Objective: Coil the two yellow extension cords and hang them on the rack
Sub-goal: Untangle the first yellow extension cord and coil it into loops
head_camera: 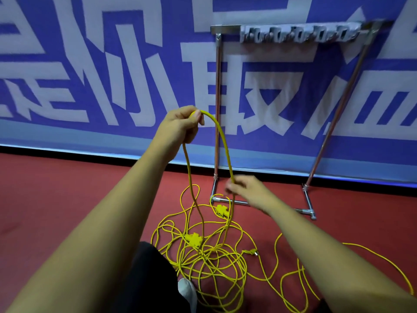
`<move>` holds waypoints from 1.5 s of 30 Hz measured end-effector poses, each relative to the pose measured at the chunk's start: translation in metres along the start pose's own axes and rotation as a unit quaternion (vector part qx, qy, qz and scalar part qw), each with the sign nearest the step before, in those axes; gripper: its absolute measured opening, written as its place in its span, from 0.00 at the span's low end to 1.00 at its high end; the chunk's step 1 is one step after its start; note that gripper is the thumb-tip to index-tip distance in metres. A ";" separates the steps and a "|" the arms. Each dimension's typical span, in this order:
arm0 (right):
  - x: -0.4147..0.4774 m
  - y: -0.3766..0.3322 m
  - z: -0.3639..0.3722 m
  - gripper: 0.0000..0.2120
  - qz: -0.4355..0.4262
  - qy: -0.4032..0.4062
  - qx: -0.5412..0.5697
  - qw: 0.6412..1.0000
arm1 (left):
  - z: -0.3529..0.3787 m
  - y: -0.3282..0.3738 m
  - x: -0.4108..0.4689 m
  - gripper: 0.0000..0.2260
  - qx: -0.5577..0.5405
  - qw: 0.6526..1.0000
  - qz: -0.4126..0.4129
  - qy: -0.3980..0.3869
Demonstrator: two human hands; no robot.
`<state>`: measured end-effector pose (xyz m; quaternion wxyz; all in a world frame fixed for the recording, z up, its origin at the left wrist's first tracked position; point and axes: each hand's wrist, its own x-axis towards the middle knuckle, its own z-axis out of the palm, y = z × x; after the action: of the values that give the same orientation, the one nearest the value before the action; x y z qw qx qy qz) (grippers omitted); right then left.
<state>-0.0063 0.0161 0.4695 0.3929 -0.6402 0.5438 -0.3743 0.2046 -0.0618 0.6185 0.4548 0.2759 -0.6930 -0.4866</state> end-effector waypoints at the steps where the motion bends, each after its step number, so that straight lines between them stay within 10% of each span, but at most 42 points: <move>1: -0.010 0.021 -0.003 0.06 0.024 -0.032 -0.051 0.998 | 0.001 -0.002 0.000 0.12 -0.007 1.000 -0.002 0.022; 5: -0.048 0.088 -0.021 0.11 0.119 -0.067 -0.123 0.983 | 0.011 -0.013 -0.003 0.13 0.034 0.998 -0.021 0.053; 11: -0.030 -0.007 -0.062 0.09 0.032 0.225 0.099 0.969 | -0.005 -0.053 0.006 0.07 0.212 0.948 -0.113 0.208; 17: -0.014 -0.137 -0.070 0.09 -0.095 0.066 0.001 0.993 | 0.044 -0.019 -0.005 0.17 0.187 0.979 0.058 0.060; 23: -0.023 -0.124 -0.076 0.10 -0.075 0.111 -0.059 0.989 | 0.049 -0.021 -0.017 0.15 0.164 0.981 0.018 -0.098; 35: -0.061 0.098 -0.044 0.10 0.134 -0.004 -0.103 0.986 | 0.039 -0.036 -0.022 0.13 0.076 0.994 0.012 0.083; 41: -0.033 -0.001 -0.065 0.08 0.057 0.208 0.082 0.973 | 0.029 -0.074 -0.022 0.15 0.287 0.948 -0.052 0.130; 45: -0.026 -0.112 -0.078 0.08 -0.040 0.080 -0.047 0.995 | 0.064 -0.043 -0.023 0.17 0.149 0.988 0.005 0.039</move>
<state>-0.0349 0.0452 0.6017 0.3021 -0.6473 0.5645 -0.4135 0.1543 -0.0322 0.5634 0.4376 0.3555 -0.7413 -0.3643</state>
